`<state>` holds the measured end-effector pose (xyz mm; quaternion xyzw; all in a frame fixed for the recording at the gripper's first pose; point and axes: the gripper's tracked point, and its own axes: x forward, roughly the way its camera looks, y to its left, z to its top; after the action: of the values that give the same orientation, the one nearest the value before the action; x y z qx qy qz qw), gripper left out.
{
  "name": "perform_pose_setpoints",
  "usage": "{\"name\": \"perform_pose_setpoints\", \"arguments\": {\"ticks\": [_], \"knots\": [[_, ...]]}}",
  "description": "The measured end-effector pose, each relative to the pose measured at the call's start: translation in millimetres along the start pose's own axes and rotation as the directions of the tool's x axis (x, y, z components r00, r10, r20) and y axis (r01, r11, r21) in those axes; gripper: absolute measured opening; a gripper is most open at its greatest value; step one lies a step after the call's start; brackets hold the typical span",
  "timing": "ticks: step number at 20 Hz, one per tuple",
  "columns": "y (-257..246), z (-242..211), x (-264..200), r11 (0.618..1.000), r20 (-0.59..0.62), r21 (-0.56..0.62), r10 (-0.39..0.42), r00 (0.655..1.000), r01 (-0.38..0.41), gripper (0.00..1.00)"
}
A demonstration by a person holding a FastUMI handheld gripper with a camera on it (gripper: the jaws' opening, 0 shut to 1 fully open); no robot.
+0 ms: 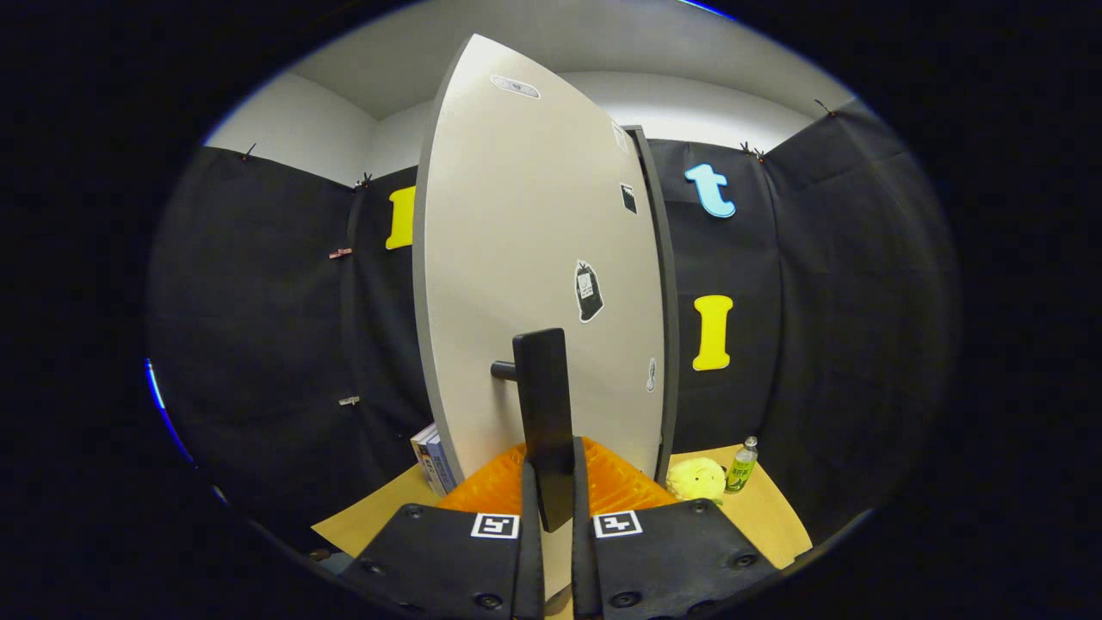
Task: Open the shoe cabinet door, grab the shoes and put them into the shoe cabinet, then close the shoe cabinet door.
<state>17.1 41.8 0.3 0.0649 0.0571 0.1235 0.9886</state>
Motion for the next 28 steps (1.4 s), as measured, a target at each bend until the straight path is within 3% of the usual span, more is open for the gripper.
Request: {"name": "perform_pose_setpoints", "arguments": {"ticks": [14,22,28], "knots": [[-20.5,0.3,-7.4,0.998,-0.011,0.006,-0.058,0.998,0.058,0.17],[-22.6,2.8,-8.5,0.996,-0.004,0.074,-0.053,0.999,0.054,0.17],[-48.0,2.7,-9.0,0.987,-0.007,0.068,-0.146,0.989,0.146,0.16]]}}
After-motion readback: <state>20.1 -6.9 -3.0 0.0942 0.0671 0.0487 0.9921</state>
